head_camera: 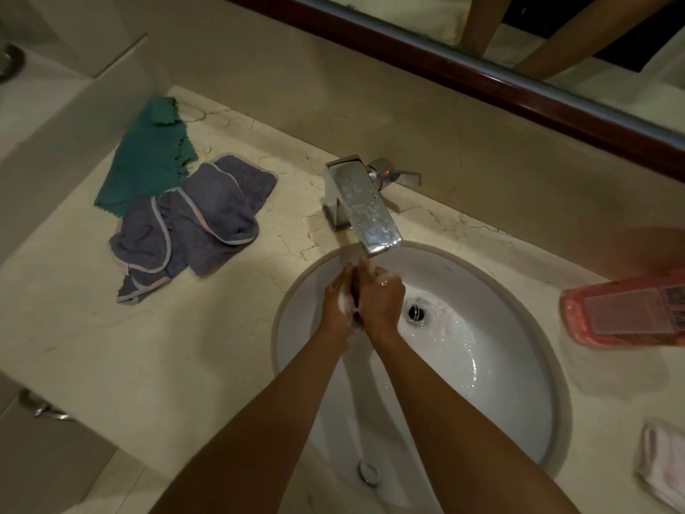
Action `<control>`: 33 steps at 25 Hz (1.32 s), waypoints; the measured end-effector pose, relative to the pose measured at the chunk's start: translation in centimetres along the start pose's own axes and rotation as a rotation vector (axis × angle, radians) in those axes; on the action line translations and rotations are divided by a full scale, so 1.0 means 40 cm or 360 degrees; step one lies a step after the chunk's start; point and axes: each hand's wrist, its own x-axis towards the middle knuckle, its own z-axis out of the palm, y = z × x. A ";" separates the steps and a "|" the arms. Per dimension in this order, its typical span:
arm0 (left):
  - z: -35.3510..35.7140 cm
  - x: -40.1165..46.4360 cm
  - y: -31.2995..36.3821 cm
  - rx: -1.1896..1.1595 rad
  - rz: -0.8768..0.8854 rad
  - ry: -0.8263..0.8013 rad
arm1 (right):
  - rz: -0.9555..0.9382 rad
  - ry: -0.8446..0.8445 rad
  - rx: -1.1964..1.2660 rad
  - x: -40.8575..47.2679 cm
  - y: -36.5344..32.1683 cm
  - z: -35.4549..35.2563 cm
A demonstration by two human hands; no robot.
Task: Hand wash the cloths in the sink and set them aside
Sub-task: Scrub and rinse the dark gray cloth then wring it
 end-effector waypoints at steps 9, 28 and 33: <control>0.052 -0.011 -0.011 0.0386 0.0274 0.0197 | 0.0284 -0.0060 0.0662 -0.023 0.015 -0.033; 0.063 -0.015 0.000 -0.0022 0.0488 0.0130 | 0.0799 -0.0253 0.1200 0.017 -0.015 -0.054; 0.036 -0.016 -0.002 -0.0325 0.0389 -0.0002 | 0.0684 0.0173 0.0984 0.044 -0.043 0.001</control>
